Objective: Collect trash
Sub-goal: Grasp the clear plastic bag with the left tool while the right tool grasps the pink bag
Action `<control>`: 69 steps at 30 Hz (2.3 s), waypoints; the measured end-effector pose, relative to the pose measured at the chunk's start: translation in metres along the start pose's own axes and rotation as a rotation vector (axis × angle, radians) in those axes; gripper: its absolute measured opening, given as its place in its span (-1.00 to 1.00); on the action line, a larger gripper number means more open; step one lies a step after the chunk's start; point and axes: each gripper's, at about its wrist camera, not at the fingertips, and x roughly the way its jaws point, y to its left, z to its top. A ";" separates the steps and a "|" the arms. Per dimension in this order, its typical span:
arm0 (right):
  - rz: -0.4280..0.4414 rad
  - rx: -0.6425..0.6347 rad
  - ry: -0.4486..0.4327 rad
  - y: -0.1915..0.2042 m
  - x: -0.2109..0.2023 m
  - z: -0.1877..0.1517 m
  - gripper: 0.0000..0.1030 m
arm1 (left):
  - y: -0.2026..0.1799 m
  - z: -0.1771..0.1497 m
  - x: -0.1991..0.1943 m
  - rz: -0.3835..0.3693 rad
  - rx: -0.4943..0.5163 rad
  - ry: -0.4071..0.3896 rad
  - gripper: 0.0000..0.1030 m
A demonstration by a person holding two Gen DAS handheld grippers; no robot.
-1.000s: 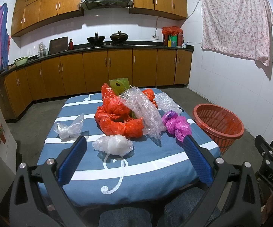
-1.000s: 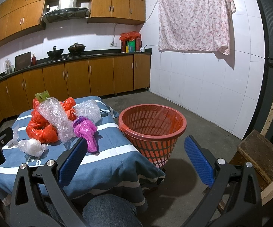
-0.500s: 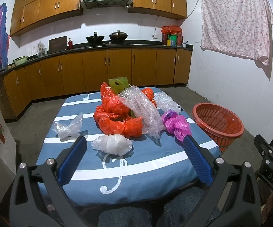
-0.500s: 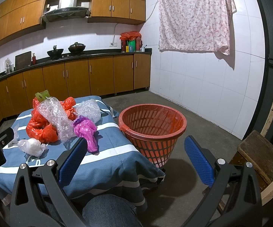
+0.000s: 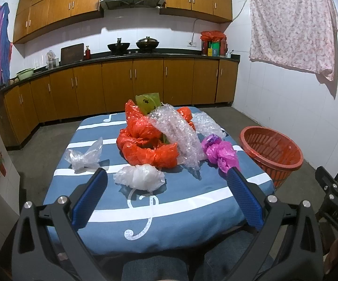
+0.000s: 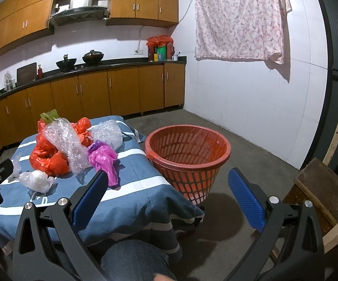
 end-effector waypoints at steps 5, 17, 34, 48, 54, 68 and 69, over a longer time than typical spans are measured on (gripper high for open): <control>0.015 0.003 0.022 0.001 0.023 -0.002 0.97 | 0.019 -0.003 0.016 0.056 -0.031 0.016 0.93; 0.165 -0.014 0.143 0.046 0.106 0.007 0.97 | 0.137 -0.010 0.068 0.292 -0.143 0.084 0.92; 0.242 -0.140 0.250 0.111 0.192 0.008 0.94 | 0.196 0.000 0.186 0.235 -0.114 0.224 0.92; 0.289 -0.160 0.335 0.117 0.215 -0.002 0.20 | 0.210 -0.004 0.247 0.073 -0.181 0.381 -0.03; 0.295 -0.165 0.324 0.117 0.212 -0.001 0.02 | 0.197 0.000 0.244 0.070 -0.142 0.363 -0.36; 0.300 -0.136 0.261 0.100 0.191 0.017 -0.18 | 0.159 0.038 0.198 0.039 -0.072 0.234 -0.39; 0.299 -0.140 0.253 0.099 0.189 0.018 -0.18 | 0.156 0.041 0.194 0.034 -0.068 0.225 -0.39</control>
